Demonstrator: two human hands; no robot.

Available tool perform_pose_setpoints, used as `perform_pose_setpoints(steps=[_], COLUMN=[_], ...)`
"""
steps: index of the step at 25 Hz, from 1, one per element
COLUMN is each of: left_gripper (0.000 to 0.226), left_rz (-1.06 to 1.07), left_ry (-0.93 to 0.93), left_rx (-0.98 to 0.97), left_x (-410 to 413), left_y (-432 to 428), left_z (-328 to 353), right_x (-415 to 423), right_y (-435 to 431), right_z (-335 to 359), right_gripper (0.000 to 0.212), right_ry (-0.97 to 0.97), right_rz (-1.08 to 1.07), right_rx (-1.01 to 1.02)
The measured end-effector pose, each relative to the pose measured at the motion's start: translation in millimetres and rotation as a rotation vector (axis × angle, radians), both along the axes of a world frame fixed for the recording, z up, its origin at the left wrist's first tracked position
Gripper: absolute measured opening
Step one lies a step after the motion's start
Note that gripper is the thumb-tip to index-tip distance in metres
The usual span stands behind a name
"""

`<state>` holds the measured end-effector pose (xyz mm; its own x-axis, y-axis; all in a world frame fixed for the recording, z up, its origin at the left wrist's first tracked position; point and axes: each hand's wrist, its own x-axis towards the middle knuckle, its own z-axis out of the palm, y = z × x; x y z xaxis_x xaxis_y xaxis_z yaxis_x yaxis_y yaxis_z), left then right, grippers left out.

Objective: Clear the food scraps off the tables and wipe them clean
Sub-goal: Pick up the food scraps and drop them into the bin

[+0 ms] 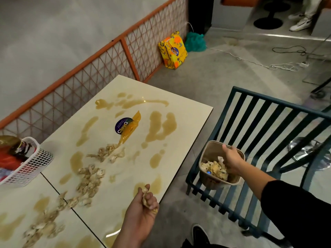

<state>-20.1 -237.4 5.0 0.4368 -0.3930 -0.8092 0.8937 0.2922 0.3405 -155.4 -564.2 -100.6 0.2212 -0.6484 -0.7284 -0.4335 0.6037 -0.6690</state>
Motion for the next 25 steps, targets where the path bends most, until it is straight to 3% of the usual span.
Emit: perform_pose_setpoints(steps=[4, 5, 7, 10, 13, 15, 18, 20, 25], left_gripper=[0.025, 0.025, 0.027, 0.027, 0.022, 0.021, 0.024, 0.024, 0.025], left_rz=[-0.01, -0.027, -0.117, -0.465, -0.781, -0.837, -0.786, -0.757, -0.7], left_ry=[-0.188, -0.281, -0.497, -0.948, -1.378, -1.574, -1.582, -1.504, -1.287], left_rx=[0.032, 0.043, 0.076, 0.22, 0.335, 0.402, 0.461, 0.457, 0.4], left_x=[-4.9, -8.5, -18.6, -40.4, -57.3, -57.5, -43.2, -36.2, -36.9], left_y=[-25.2, -32.8, -49.0, -67.9, -73.6, -75.1, -71.6, -65.0, -46.8], left_z=[14.4, 20.0, 33.2, 44.1, 35.5, 30.1, 27.7, 28.1, 27.1], right_x=[2.5, 3.0, 2.2, 6.1, 15.6, 19.0, 21.3, 17.7, 3.8], right_y=[30.8, 50.8, 97.5, 156.6, 172.6, 165.2, 153.4, 140.9, 81.0], right_z=[13.1, 19.6, 36.3, 75.6, 102.9, 100.9, 75.7, 58.6, 19.6], right_gripper=[0.052, 0.046, 0.04, 0.046, 0.038, 0.028, 0.018, 0.025, 0.037], right_ry=[0.08, 0.018, -0.212, -0.498, -0.696, -0.7, -0.604, -0.546, -0.341], right_rz=[0.018, 0.05, 0.139, 0.261, 0.137, 0.074, 0.059, -0.06, -0.399], right_rx=[-0.087, 0.0, 0.391, 0.809, 0.881, 0.853, 0.828, 0.823, 0.528])
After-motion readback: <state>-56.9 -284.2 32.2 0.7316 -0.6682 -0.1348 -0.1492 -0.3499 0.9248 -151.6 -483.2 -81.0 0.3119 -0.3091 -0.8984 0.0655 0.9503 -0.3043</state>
